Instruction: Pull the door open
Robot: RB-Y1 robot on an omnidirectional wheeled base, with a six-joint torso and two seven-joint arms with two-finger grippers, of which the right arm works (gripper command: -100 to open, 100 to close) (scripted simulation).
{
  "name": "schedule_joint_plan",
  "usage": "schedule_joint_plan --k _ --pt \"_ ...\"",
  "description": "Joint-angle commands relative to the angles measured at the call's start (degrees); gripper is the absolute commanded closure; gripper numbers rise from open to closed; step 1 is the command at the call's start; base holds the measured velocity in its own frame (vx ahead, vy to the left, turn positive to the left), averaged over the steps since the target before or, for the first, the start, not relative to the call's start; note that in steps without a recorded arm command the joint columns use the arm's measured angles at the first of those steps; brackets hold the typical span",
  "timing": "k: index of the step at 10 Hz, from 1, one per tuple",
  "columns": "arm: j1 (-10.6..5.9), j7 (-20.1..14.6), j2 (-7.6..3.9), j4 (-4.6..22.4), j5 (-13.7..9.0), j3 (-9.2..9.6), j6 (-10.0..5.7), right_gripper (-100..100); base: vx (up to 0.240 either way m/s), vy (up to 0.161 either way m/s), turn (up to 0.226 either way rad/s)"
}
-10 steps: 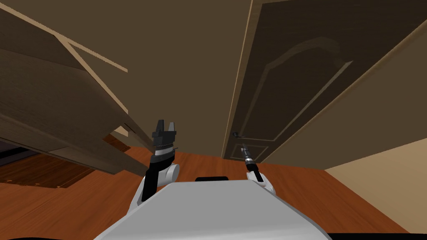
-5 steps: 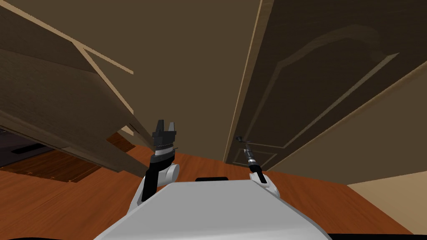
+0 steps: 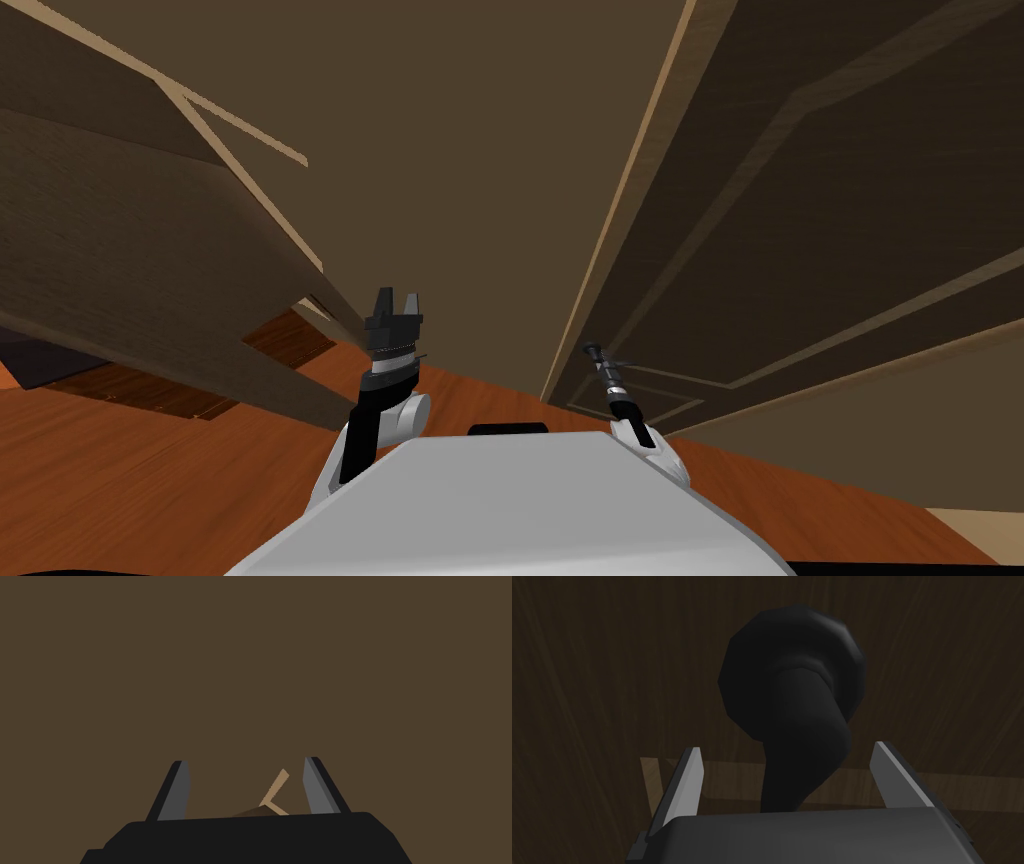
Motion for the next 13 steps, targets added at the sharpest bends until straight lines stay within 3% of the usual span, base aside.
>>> schedule_joint_plan --k 1,6,13 --pt "0.09 0.18 0.13 -0.28 0.04 0.06 0.3 100 -0.007 0.0 -0.015" --pt "0.09 0.18 0.13 -0.28 0.04 0.06 0.3 100 -0.015 0.002 0.0" --pt "3.71 -4.46 -3.61 -1.07 0.95 3.24 -3.65 100 -0.186 -0.044 0.135"
